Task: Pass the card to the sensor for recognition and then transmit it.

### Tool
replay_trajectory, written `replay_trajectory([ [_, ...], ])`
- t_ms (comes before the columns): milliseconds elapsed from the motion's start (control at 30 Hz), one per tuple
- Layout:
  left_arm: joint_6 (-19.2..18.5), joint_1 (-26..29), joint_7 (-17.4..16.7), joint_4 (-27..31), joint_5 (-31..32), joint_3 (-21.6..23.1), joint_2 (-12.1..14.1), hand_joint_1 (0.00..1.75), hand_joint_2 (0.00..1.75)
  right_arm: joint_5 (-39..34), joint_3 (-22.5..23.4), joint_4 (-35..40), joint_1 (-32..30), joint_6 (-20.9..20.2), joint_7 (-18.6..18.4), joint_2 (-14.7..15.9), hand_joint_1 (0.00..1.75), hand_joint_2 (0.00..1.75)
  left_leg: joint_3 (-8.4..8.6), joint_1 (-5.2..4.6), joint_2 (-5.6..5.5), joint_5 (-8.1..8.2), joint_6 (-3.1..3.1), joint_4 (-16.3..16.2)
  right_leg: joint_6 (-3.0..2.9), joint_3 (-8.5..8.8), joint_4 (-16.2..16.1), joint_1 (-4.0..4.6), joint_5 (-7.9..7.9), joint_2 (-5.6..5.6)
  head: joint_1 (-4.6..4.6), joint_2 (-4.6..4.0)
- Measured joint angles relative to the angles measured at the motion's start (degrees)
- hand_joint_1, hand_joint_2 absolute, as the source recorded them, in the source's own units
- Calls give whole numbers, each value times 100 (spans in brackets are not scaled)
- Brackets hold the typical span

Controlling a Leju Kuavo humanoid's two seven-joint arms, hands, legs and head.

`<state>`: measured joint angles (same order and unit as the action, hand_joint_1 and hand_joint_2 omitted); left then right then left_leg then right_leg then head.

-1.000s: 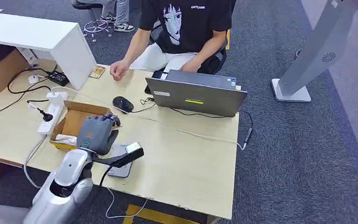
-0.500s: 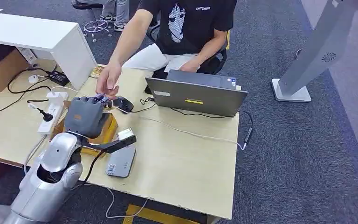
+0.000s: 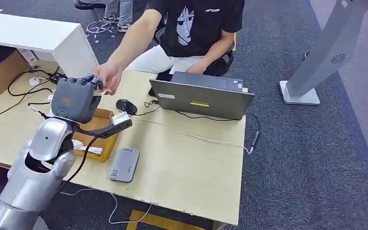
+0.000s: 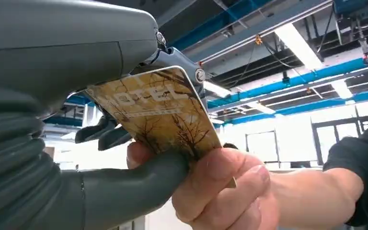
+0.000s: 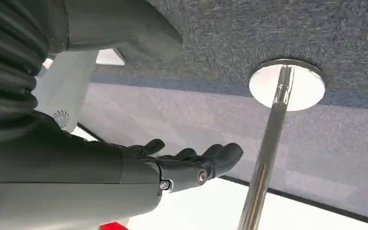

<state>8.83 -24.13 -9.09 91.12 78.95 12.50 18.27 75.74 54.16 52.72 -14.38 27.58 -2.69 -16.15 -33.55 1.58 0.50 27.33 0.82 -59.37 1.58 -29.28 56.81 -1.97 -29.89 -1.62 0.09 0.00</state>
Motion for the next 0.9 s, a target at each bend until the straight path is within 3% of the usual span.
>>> replay_trajectory([
  [600,212,60,-100,194,-356,-232,-109,0,175,396,481,-208,138,0,210,0,0,175,-4,0,-4,0,0,0,0,0,0,0,0,-3,2,0],
  [900,94,205,-81,431,-457,-232,-138,0,175,398,537,-251,161,0,210,0,0,175,-5,0,-4,0,0,0,0,-1,0,0,-1,-3,0,0],
])
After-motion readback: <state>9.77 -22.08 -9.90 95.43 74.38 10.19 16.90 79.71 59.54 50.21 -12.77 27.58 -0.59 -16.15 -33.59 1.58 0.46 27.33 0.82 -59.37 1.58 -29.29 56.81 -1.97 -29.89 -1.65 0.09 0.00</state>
